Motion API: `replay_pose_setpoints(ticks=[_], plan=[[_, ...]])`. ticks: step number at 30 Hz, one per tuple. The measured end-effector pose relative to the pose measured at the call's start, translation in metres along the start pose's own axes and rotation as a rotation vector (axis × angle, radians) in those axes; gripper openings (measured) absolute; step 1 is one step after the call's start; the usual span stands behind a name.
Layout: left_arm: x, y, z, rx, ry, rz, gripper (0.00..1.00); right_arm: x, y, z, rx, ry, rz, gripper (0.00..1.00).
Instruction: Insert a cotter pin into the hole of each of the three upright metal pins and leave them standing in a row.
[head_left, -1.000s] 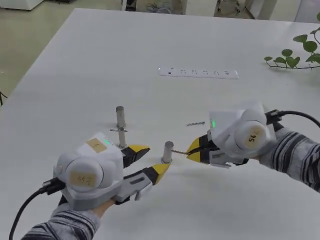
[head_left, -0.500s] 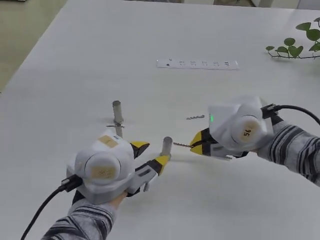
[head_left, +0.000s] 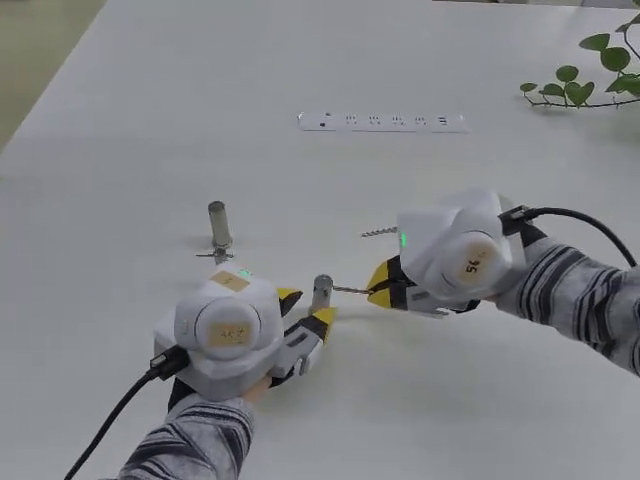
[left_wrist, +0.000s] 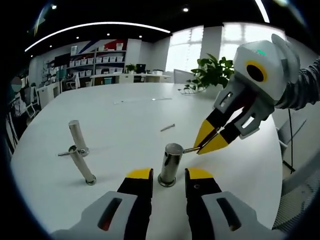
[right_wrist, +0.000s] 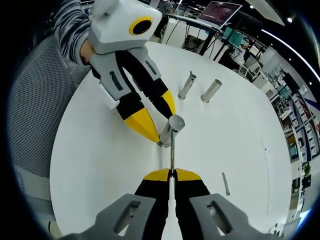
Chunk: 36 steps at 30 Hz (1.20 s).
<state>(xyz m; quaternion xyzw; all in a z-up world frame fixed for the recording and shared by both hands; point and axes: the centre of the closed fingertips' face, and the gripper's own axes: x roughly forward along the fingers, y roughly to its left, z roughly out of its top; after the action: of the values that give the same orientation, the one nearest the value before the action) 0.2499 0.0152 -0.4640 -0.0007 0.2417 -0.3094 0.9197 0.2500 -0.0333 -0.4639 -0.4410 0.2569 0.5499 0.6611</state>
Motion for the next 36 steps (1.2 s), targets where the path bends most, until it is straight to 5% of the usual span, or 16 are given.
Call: replay_pose_setpoints(ticks=[7, 9, 36], plan=[[0.008, 0.001, -0.002, 0.000, 0.005, 0.007, 0.19, 0.002, -0.002, 0.000, -0.019, 0.008, 0.002, 0.00], [0.009, 0.002, 0.000, 0.075, 0.011, 0.016, 0.17, 0.002, -0.002, 0.000, -0.025, 0.011, 0.002, 0.00], [0.015, 0.001, -0.006, 0.065, 0.036, 0.019, 0.10, -0.008, -0.004, 0.013, -0.054, 0.012, 0.008, 0.00]])
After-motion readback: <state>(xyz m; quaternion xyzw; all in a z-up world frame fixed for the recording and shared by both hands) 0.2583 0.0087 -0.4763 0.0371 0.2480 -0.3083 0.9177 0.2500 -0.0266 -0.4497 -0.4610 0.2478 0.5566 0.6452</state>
